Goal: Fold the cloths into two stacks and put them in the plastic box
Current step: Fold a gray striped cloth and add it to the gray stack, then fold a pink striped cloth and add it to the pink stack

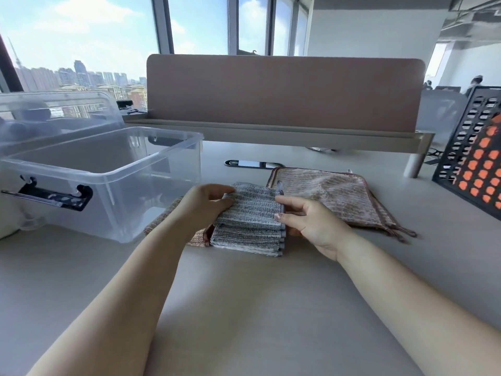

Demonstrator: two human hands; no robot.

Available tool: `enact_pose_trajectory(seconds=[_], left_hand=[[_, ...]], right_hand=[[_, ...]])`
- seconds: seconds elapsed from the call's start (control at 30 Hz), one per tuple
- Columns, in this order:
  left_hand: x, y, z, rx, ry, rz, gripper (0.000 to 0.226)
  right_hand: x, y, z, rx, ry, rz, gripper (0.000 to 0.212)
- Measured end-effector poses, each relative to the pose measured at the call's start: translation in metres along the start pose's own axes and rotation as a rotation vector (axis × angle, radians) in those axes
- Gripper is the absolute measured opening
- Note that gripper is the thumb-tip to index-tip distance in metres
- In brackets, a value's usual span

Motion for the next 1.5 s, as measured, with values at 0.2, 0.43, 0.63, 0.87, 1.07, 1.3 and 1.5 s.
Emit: enact_pose_trajectory(seconds=[0.2, 0.43, 0.63, 0.87, 1.07, 1.3, 1.5], left_hand=[[0.001, 0.006, -0.004, -0.255, -0.042, -0.016, 0.032], [0.009, 0.018, 0.036, -0.657, 0.191, 0.088, 0.043], [-0.002, 0.076, 0.009, -0.955, 0.076, -0.393, 0.053], [-0.001, 0.071, 0.021, -0.971, 0.092, -0.392, 0.054], [0.008, 0.079, 0.092, -0.816, 0.306, 0.006, 0.036], [-0.008, 0.169, 0.095, -0.848, 0.248, -0.154, 0.059], [-0.016, 0.187, 0.105, -0.957, 0.249, -0.026, 0.053]], right_hand=[[0.000, 0.002, 0.007, 0.105, 0.024, 0.001, 0.046], [0.006, -0.010, -0.006, 0.146, 0.000, 0.050, 0.041], [0.020, -0.029, -0.003, 0.215, 0.001, 0.055, 0.032], [0.050, -0.120, 0.020, 0.511, 0.099, 0.342, 0.007], [0.076, -0.164, 0.040, 0.851, 0.189, 0.315, 0.014], [0.080, -0.171, 0.024, 0.945, 0.129, 0.546, 0.015], [0.128, -0.207, 0.014, 0.703, -0.040, 0.668, 0.011]])
Point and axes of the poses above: each hand's wrist, its own x-axis away from the middle knuckle, its own y-axis out of the palm, z = x × y, the point moved 6 cm from there along -x, towards the middle knuckle, and after that the axes turned 11 degrees about -z, right-handed, at the moved point
